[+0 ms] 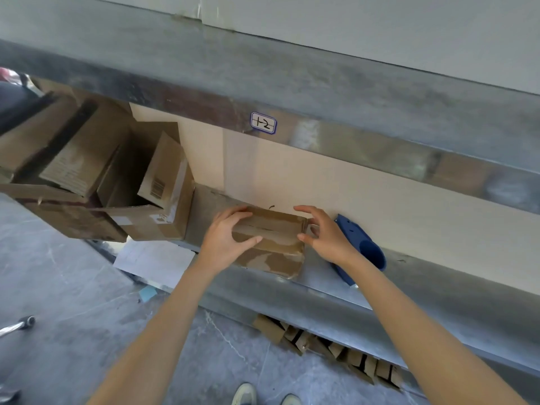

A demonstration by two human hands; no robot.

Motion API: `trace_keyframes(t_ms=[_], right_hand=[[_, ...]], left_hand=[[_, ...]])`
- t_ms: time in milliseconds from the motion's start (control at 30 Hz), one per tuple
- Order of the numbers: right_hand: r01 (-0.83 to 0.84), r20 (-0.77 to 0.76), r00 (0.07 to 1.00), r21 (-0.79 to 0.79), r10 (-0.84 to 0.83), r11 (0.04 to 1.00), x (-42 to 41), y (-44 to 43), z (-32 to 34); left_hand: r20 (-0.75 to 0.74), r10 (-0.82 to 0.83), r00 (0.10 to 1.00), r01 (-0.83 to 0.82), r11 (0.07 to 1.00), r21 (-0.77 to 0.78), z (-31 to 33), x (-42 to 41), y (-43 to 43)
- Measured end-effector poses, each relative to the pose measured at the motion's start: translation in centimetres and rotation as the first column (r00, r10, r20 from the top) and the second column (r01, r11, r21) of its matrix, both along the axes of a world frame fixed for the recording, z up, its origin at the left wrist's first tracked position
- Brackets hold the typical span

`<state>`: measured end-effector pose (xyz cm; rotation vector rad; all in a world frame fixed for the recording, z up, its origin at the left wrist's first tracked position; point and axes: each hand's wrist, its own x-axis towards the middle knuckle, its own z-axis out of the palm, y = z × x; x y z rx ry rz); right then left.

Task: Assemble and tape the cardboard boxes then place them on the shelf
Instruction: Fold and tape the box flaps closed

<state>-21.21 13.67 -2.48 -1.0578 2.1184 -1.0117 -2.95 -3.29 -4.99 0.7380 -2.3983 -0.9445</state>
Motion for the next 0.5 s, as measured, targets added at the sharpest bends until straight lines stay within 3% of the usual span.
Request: trace_keyframes(t_ms=[133,233,367,500], right_hand=[[0.082,0.046,0.996,-0.003,-0.082,0.997,1.0,-1.5,-0.4],[0.159,-0.041,0.986,-0.051,-0.161,0.986,2.4,-2.5,-1.4],[0.149,-0.121,0.980,-0.102,-0.161,0.984,3.3,-2.9,-2.9],[0.152,-0.103,0.981,-0.140,-0.167,0.978,3.0,-3.1,-3.9]], left_hand=[[-0.049,0.091,0.995,-0.096,0.989,-0.111,-0.9,0.0,0.7],[-0.023,0.078,0.997,-0.080,0.983,-0.165,-0.8,-0.6,0.5],[-0.059,-0.072,0.996,0.071,0.997,-0.017,-1.1,-1.2,0.1],[-0.124,-0.049,0.991,0.048,0.999,-0.012,-1.5,-1.5,0.3]])
